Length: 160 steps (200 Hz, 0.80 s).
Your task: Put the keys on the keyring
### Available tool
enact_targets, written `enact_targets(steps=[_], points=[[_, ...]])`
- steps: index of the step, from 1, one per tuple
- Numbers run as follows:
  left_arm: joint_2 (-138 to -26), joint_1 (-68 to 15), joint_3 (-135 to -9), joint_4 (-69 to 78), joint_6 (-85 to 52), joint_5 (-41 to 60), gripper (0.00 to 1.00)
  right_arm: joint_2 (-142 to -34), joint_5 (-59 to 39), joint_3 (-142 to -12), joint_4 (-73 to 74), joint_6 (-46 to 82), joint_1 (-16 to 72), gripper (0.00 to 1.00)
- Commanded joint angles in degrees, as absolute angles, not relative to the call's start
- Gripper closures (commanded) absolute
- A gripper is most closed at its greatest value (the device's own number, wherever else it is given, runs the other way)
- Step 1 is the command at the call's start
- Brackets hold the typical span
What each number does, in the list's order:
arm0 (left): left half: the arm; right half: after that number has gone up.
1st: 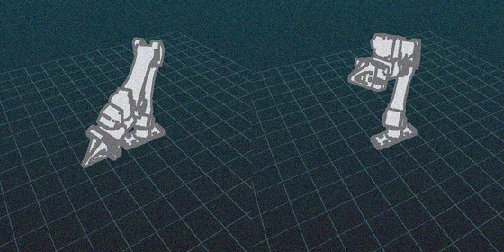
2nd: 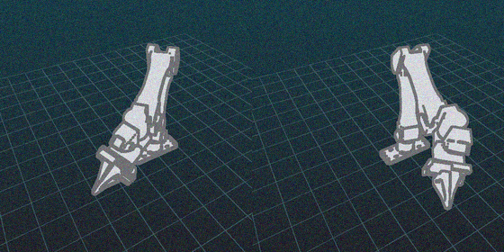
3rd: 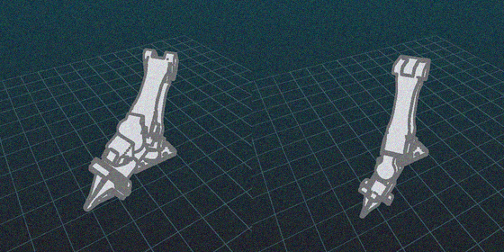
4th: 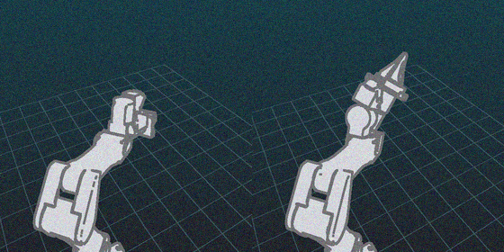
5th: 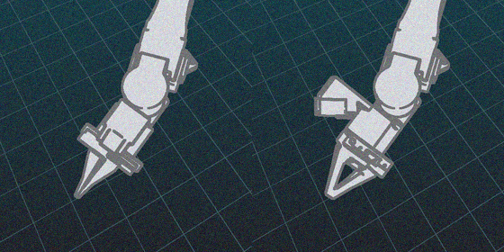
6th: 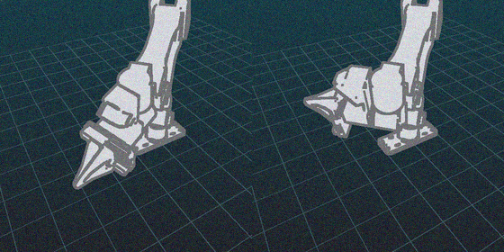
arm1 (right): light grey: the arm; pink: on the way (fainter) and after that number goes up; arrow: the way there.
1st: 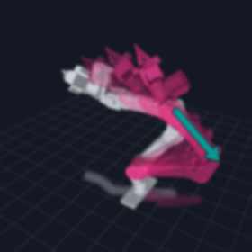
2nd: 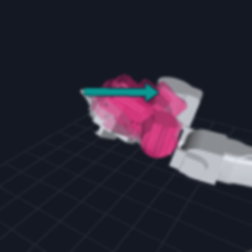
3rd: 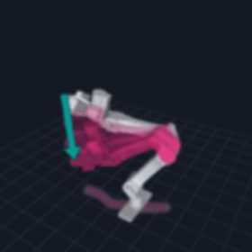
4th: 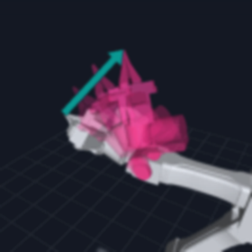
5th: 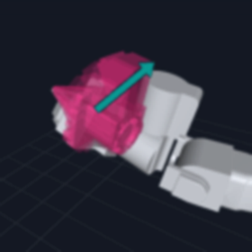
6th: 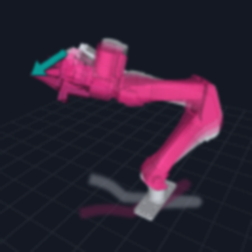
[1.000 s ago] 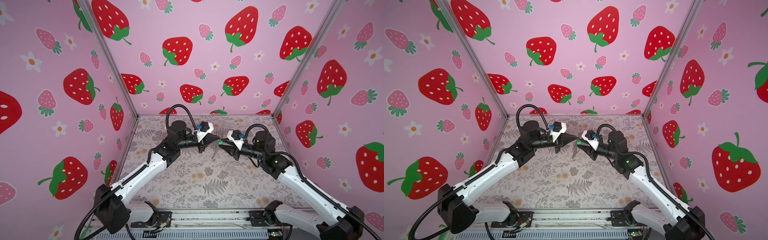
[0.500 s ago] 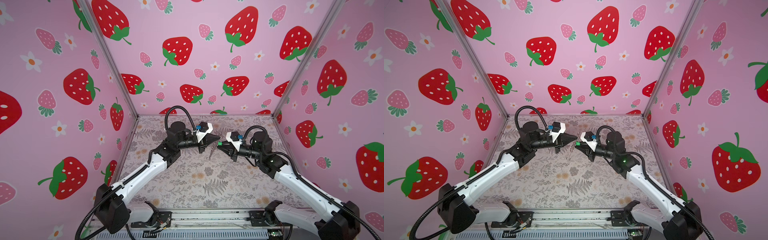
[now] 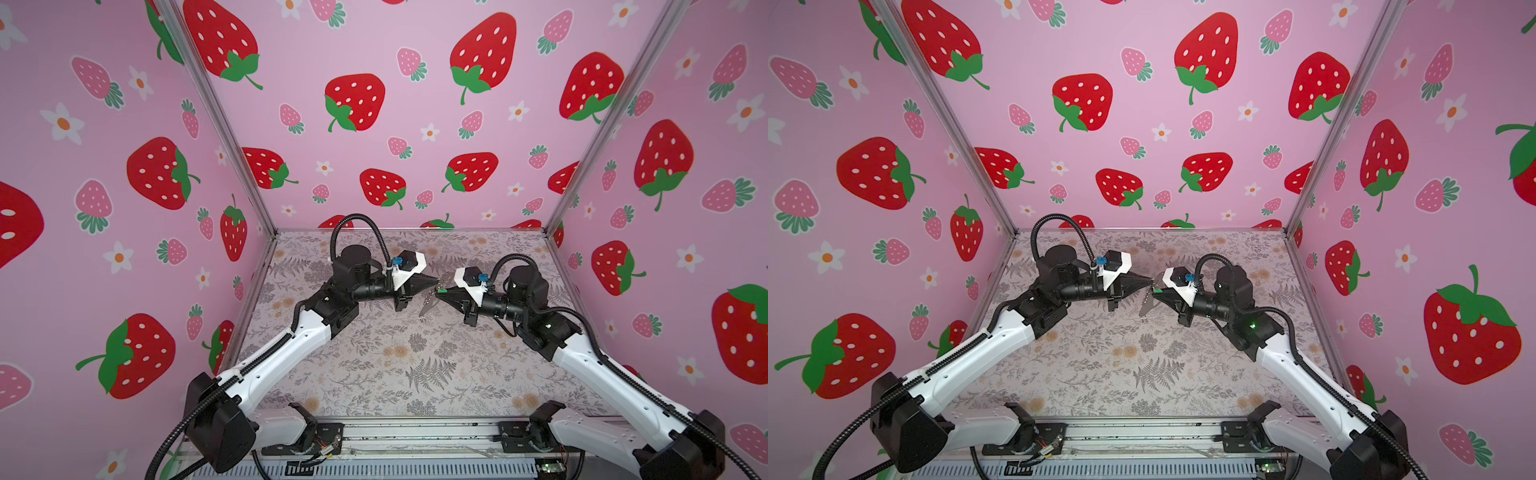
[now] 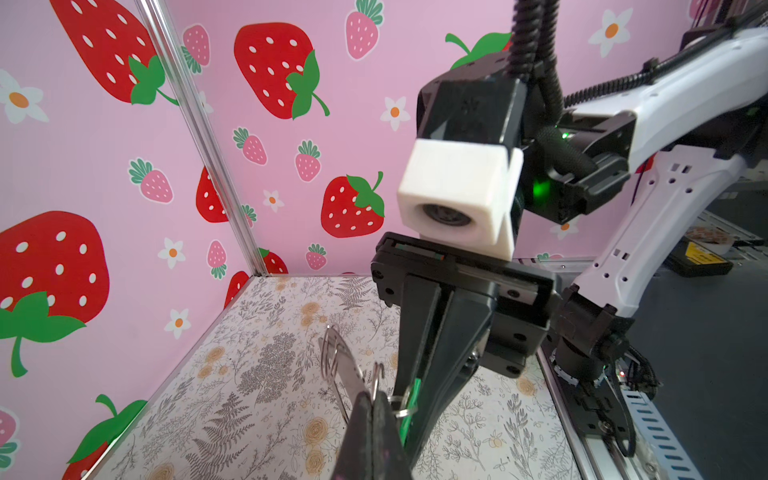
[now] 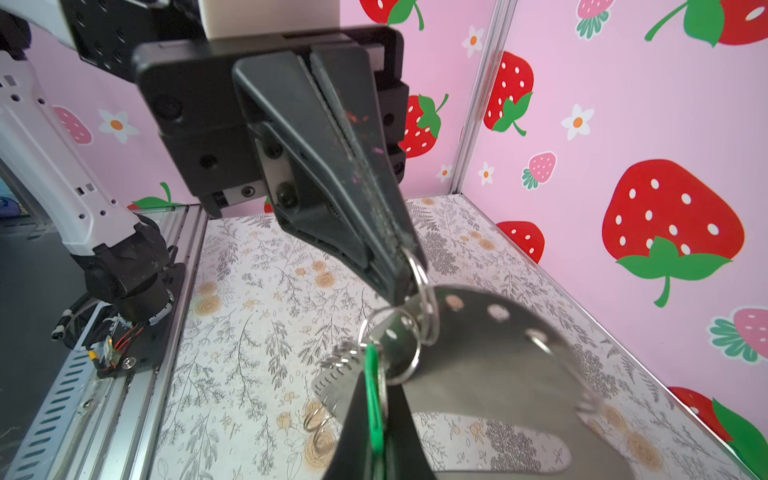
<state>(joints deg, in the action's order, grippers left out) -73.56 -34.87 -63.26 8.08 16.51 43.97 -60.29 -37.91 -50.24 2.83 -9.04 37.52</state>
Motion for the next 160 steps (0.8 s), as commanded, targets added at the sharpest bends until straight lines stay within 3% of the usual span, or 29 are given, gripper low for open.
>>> enact_targets(steps=[1,152,160], points=[[-72.4,-34.7,-65.9,5.0,20.5,44.2,1.0,-59.1,-35.5,-53.5,-2.4,-12.5,37.9,1.0],[-74.0,-34.9,-70.9,-11.6,28.1,40.7,1.0,-61.3,-29.2,-60.2,-10.8,-20.3,37.9,1.0],[-74.4,-34.5,-71.1,-11.7,26.9,40.6,0.88,-62.1,-29.4,-60.7,-11.2,-20.5,37.8,1.0]])
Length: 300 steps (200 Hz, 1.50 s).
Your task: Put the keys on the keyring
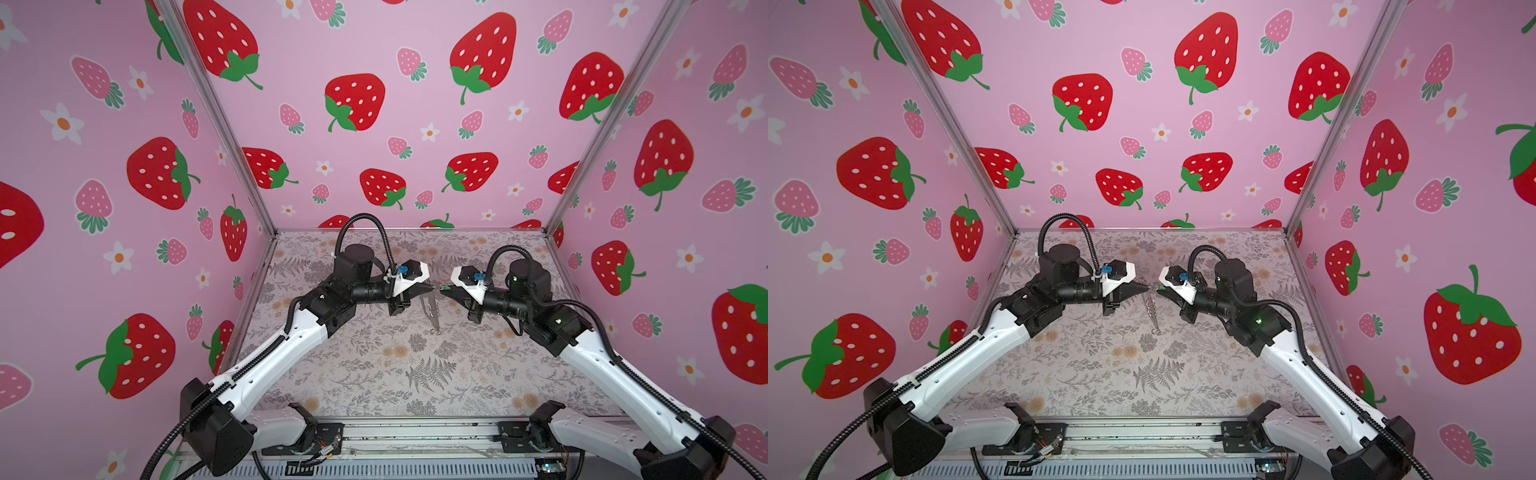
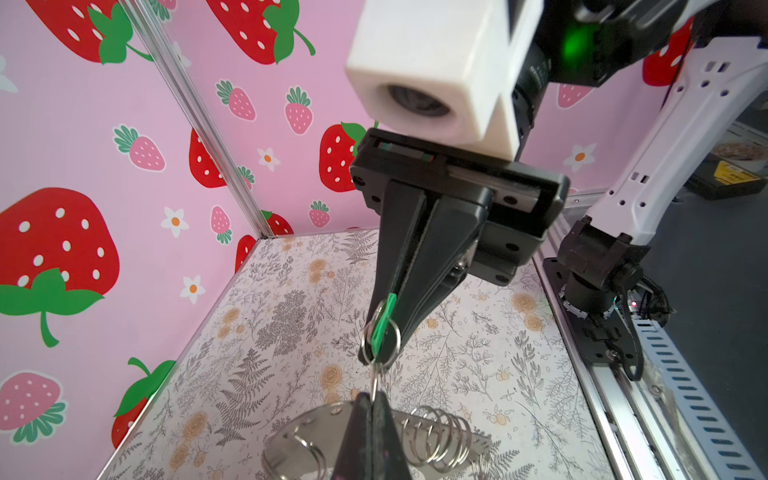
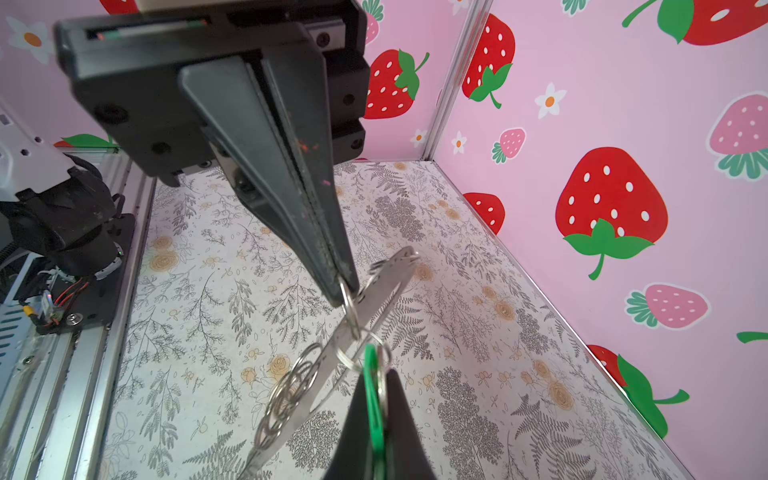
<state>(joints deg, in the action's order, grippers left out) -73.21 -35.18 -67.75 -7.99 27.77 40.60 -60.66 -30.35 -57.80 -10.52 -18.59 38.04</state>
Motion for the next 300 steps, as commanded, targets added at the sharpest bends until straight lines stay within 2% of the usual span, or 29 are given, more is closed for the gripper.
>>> enact_targets(steps=[1,25,43,74,95,126,143,185,271,300], points=[[-74.5,-34.4,-71.0,-11.7,26.7,40.6,0.86,-62.3,-29.4,-60.8,-11.2,-20.5,37.9,1.0],[-73.4,-32.0,-68.0,-8.2,22.1,39.2,0.63,-65.6,-29.6,-62.2,-12.5,-20.4,37.9,1.0],[-71.0,-28.8,-64.1,-4.8,19.0,38.2,0.56,-68.5,-30.1,-62.3,-12.9,-20.1,37.9,1.0],[-65.8,-23.5,-57.8,-1.9,15.2,32.7,0.53,-75.5,-31.3,-61.8,-10.2,-17.3,39.1,1.0],[-62.9,-21.0,-54.1,-0.9,14.1,27.4,0.5,-81.5,-30.9,-60.8,-4.6,-17.1,43.2,1.0],[-60.8,-18.4,-53.7,-1.2,9.1,18.9,0.48,-91.7,-33.7,-64.3,4.1,-11.3,46.5,1.0],[-59.9,-17.7,-53.3,-2.8,8.4,17.5,0.47,-95.4,-35.7,-66.2,6.5,-8.1,46.7,1.0],[-60.2,-17.7,-49.7,-1.5,6.3,14.4,0.46,-103.9,-30.7,-66.1,1.4,-14.2,46.3,1.0],[-66.2,-17.7,-49.5,0.7,4.2,13.7,0.46,-102.1,-18.1,-61.1,-16.6,-34.2,44.2,1.0],[-67.1,-17.7,-48.9,1.4,4.1,13.3,0.46,-102.8,-13.4,-59.2,-18.1,-35.3,44.2,1.0]])
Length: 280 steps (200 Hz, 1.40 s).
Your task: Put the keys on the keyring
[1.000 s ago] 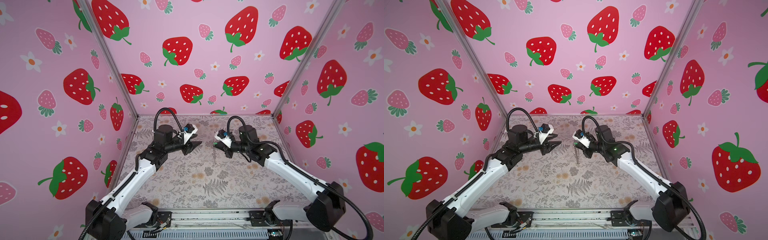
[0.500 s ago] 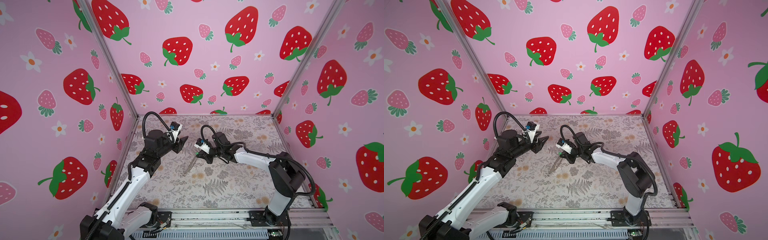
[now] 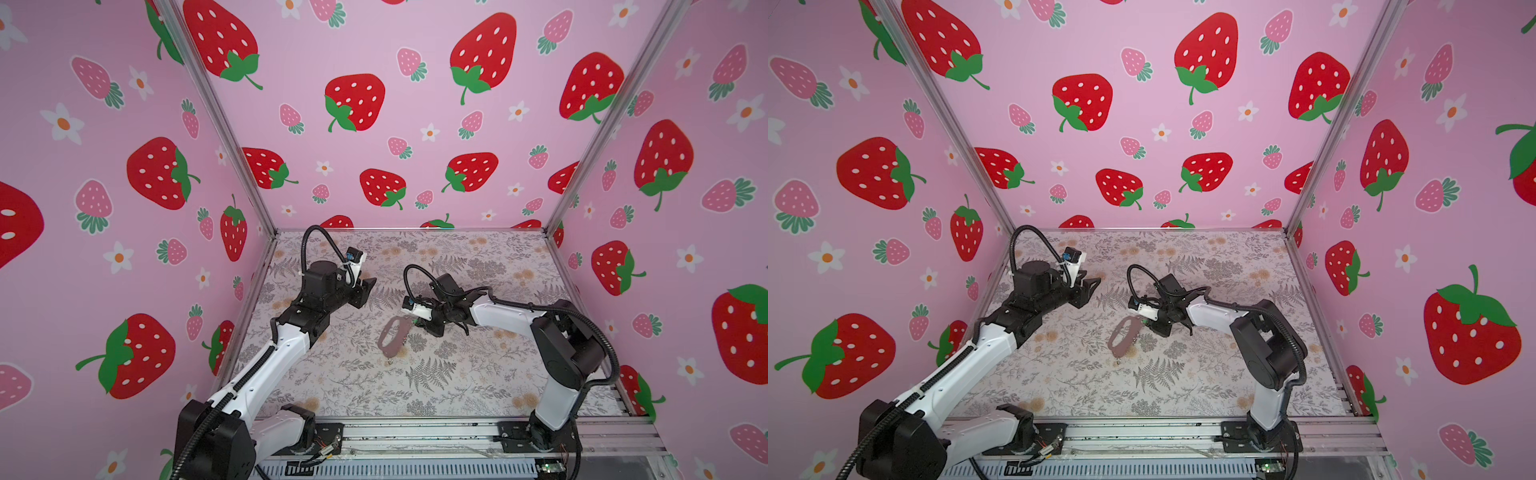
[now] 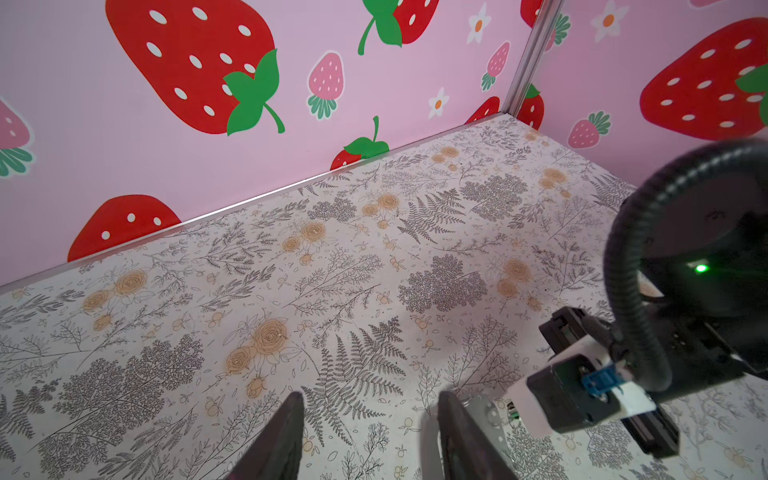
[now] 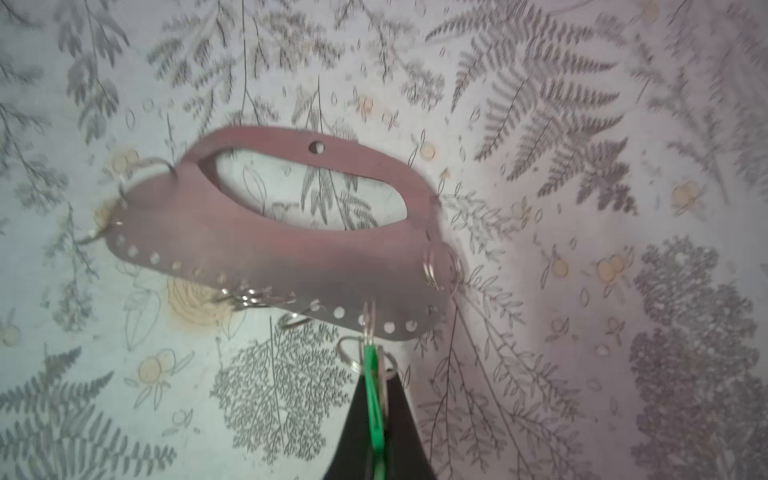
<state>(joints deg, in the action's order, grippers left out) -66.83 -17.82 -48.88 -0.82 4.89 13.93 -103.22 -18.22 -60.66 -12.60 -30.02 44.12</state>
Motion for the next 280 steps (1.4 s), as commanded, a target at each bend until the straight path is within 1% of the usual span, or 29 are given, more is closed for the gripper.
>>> enact_targets(steps=[1,18,33,43,48,60,67,80,83,85,87,94,96,99,118,132,143,153,173,191,201,209,219,225,233,246,258,270,280], points=[[-67.1,-17.7,-48.9,1.4,4.1,13.3,0.46,-102.8,-13.2,-59.2,-18.2,-35.3,44.2,1.0],[-66.9,-17.7,-48.6,1.4,4.0,11.9,0.45,-103.0,-10.6,-59.4,-18.7,-34.4,44.2,1.0],[-66.5,-17.7,-48.3,1.4,4.1,11.0,0.45,-102.6,-8.8,-59.5,-18.7,-32.7,44.1,0.96],[-66.1,-17.7,-47.8,1.2,4.1,10.4,0.44,-102.0,-7.6,-59.3,-20.5,-31.3,44.2,0.91],[-65.7,-17.7,-47.6,1.1,4.0,9.8,0.43,-101.5,-7.1,-58.9,-20.6,-30.6,44.1,0.87],[-64.8,-17.7,-46.3,1.2,4.1,8.5,0.41,-99.7,-6.1,-57.9,-21.0,-29.0,44.1,0.83],[-64.0,-17.7,-45.4,1.3,4.1,8.2,0.39,-98.5,-5.8,-57.1,-21.1,-28.1,44.1,0.79],[-62.6,-17.7,-43.6,1.8,4.7,5.2,0.31,-95.9,-5.0,-55.8,-21.4,-26.3,44.1,0.62],[-62.3,-17.6,-43.1,1.9,5.0,4.5,0.28,-95.2,-4.9,-55.5,-21.6,-26.0,44.1,0.57],[-62.0,-17.7,-42.8,1.9,5.1,4.0,0.26,-94.8,-4.9,-55.4,-21.7,-25.9,44.0,0.52],[-61.9,-17.7,-42.4,2.0,5.2,3.4,0.24,-94.3,-4.9,-55.1,-21.8,-25.7,44.0,0.43],[-61.0,-17.6,-41.1,2.3,5.1,1.3,0.11,-92.7,-4.4,-54.3,-21.9,-25.1,43.8,0.14],[-60.7,-17.5,-40.8,2.4,5.1,0.7,0.06,-92.3,-4.2,-54.1,-21.9,-25.0,43.7,0.04],[-60.3,-17.4,-40.1,2.5,5.0,-0.1,0.01,-91.7,-3.8,-53.7,-21.8,-24.7,43.4,0.0],[-57.4,-15.1,-35.6,4.3,3.2,-4.0,0.01,-87.4,1.6,-50.8,-19.3,-22.4,40.5,0.01],[-56.6,-12.8,-31.5,7.8,3.3,-8.5,0.01,-83.5,7.2,-46.8,-10.0,-19.5,36.7,0.01],[-58.2,-10.9,-28.0,12.5,2.6,-14.2,0.01,-80.0,10.7,-40.8,3.1,-16.0,32.1,0.01],[-61.1,-8.5,-25.8,16.3,0.6,-16.2,0.01,-77.2,10.9,-33.5,17.9,-12.3,27.1,0.01],[-67.9,-4.3,-23.2,25.9,-3.0,-13.6,0.01,-76.6,5.8,-20.7,45.8,-6.1,16.8,0.01],[-75.3,-3.6,-20.5,39.9,-0.6,-10.0,0.01,-80.6,4.5,-16.3,58.9,-8.8,14.0,0.01],[-78.4,-3.2,-21.1,43.5,-0.1,-8.9,0.01,-82.1,4.1,-16.2,61.1,-10.5,13.4,0.01],[-80.3,-2.3,-20.9,46.2,-0.4,-6.7,0.01,-83.9,0.3,-15.9,64.7,-8.7,11.3,0.01],[-84.0,-1.2,-19.5,51.6,-0.8,-4.3,0.01,-85.4,-0.9,-16.9,64.6,-6.1,8.9,0.01],[-86.9,-0.8,-18.2,56.2,-1.0,-3.5,0.01,-85.6,-3.8,-17.1,63.8,-4.7,6.6,0.01],[-89.5,-0.7,-17.3,62.4,-1.1,-2.9,0.01,-87.4,-8.5,-15.6,68.4,-3.0,4.0,0.01],[-87.1,-0.6,-20.6,51.9,0.2,0.3,0.01,-91.4,-10.7,-11.5,81.6,-1.5,3.0,0.01],[-88.3,-0.6,-22.3,50.8,1.5,3.4,0.01,-88.7,-10.5,-13.3,73.1,-3.0,3.1,0.01],[-88.0,-0.6,-23.9,46.6,1.3,2.5,0.01,-90.8,-10.8,-13.4,76.9,-2.0,3.0,0.01],[-88.6,-0.5,-24.3,47.1,0.9,1.7,0.01,-89.2,-10.3,-13.4,74.1,-2.9,3.3,0.01]])
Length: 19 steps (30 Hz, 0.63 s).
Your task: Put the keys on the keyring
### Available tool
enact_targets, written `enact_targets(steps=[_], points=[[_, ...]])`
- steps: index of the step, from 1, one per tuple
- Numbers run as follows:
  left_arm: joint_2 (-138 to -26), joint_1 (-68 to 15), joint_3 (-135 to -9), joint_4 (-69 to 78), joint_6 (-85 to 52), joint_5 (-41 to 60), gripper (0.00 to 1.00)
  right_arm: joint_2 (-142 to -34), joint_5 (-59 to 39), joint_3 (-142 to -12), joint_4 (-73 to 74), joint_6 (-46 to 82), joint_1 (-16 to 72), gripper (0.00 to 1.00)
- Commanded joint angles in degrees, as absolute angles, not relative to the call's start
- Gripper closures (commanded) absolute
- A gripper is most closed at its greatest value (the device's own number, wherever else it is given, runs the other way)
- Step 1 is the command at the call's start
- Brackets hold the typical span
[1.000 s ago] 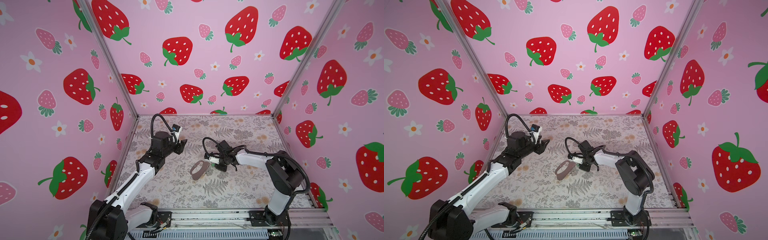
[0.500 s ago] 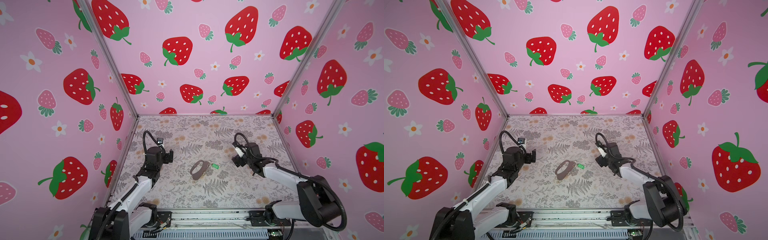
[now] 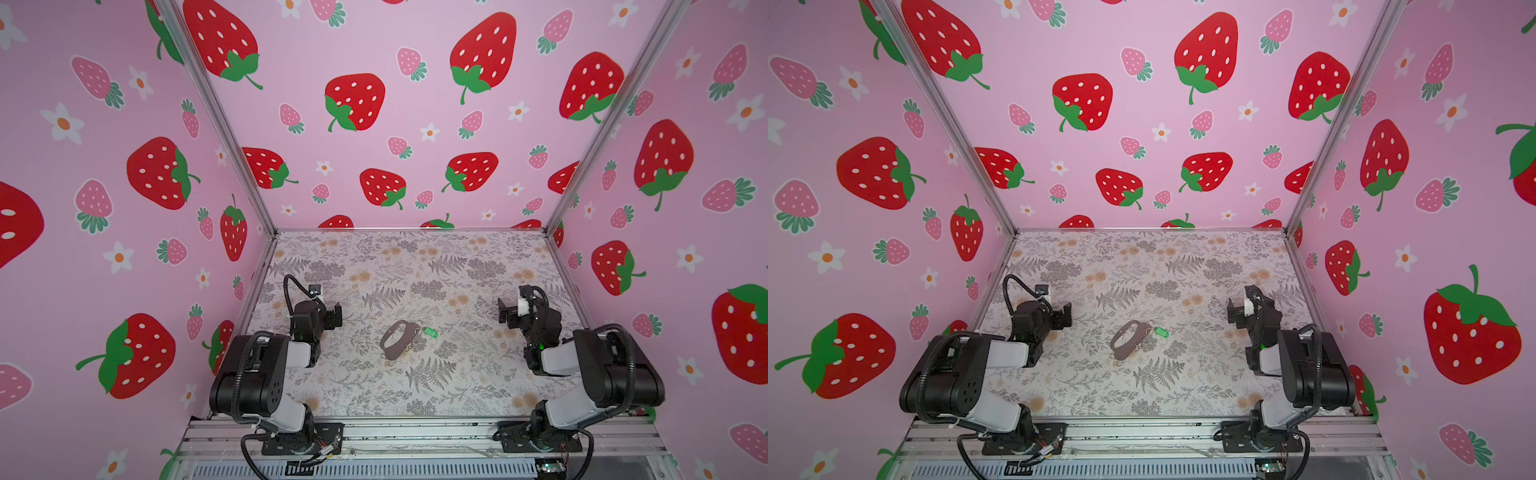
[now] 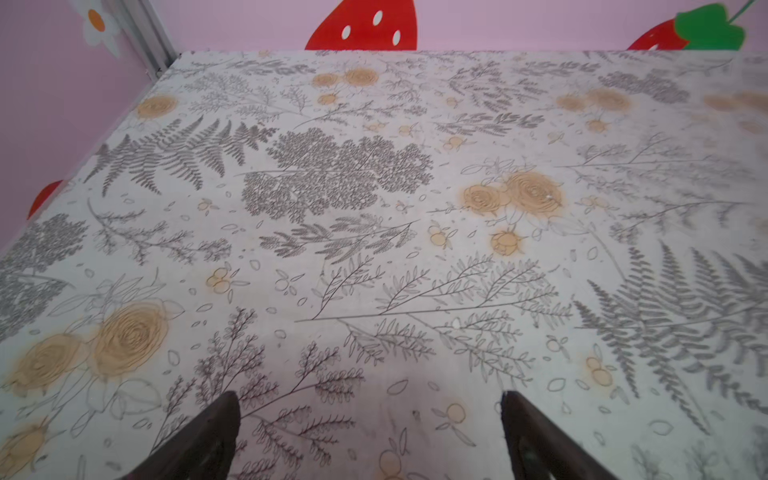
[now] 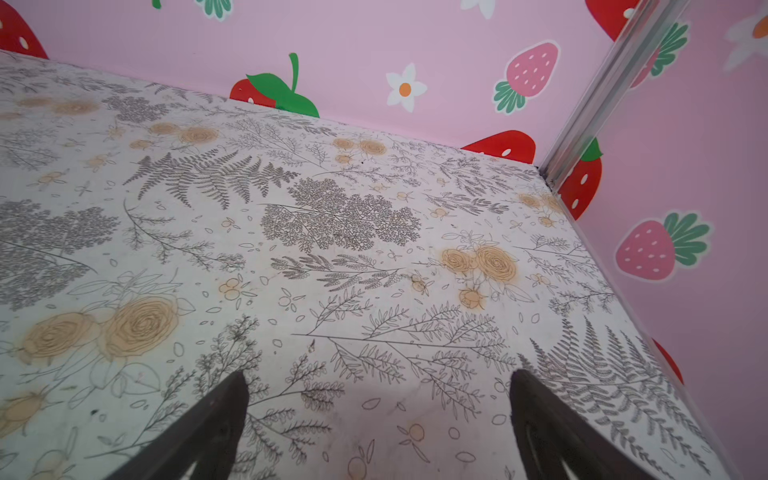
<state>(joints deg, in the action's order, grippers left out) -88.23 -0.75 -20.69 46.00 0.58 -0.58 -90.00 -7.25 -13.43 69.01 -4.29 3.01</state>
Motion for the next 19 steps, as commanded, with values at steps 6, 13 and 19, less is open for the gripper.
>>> enact_targets(steps=[6,13,19], points=[[-88.9,-0.4,-25.9,44.2,-0.6,-1.6,0.01,-89.7,-10.0,-13.6,74.3,-3.3,3.9,0.01],[-88.8,-0.2,-26.1,43.7,-0.9,-1.6,0.01,-90.2,-9.3,-14.2,73.7,-3.5,4.4,0.01],[-88.7,-0.2,-26.0,43.8,-1.1,-2.2,0.01,-89.7,-9.1,-13.8,73.8,-3.0,4.0,0.01]])
